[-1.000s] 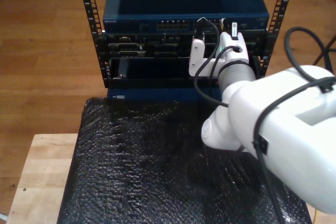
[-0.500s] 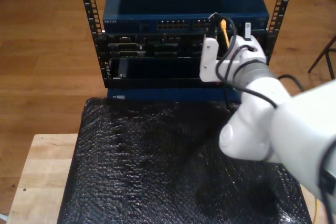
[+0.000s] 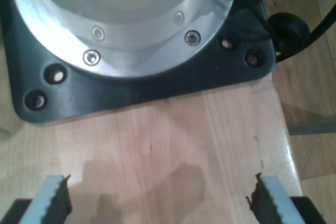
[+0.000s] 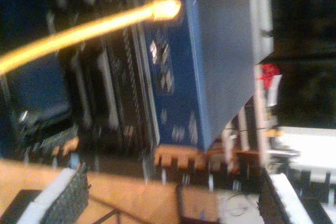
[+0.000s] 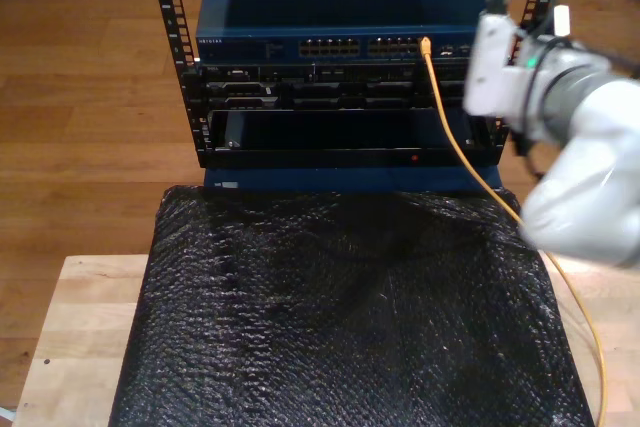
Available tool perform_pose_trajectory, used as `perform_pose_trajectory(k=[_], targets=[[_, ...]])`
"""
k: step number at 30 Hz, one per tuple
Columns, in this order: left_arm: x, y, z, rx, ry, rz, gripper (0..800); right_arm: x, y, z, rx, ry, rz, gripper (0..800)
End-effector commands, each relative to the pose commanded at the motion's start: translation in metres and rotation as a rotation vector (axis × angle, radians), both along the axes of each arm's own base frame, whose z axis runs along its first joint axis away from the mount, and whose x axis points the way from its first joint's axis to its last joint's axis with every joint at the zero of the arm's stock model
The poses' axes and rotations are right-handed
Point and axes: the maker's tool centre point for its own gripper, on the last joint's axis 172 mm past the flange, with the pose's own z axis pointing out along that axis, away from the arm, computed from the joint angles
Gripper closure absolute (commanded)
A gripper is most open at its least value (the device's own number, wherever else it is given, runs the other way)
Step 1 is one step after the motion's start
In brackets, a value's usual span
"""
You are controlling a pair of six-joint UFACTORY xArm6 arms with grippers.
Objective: Grab the cable and plug it in
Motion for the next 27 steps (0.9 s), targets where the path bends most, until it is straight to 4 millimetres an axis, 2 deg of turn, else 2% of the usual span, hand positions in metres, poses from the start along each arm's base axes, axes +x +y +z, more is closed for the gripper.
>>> perform_pose_trajectory(k=[6,8,11,15,18,21,27], targets=[[0.0,0.0,0.0,-0.002,0.0,0.0,0,-0.001,-0.029,-0.006,-0.13,0.11,0.048,2],[0.0,0.0,0.0,-0.002,0.0,0.0,0,-0.004,-0.049,-0.013,-0.181,0.155,0.047,2],[0.0,0.0,0.0,-0.002,0.0,0.0,0,-0.008,-0.087,-0.014,-0.244,0.202,0.019,3],[0.0,0.0,0.0,-0.002,0.0,0.0,0,-0.017,-0.122,-0.02,-0.336,0.292,0.034,3],[0.0,0.0,0.0,-0.002,0.0,-0.001,0,-0.034,-0.159,-0.031,-0.389,0.378,0.042,2],[0.0,0.0,0.0,-0.002,0.0,0.0,0,-0.053,-0.185,-0.038,-0.432,0.474,0.081,1],[0.0,0.0,0.0,-0.002,0.0,0.0,0,-0.113,-0.23,-0.062,-0.424,0.678,0.201,0]])
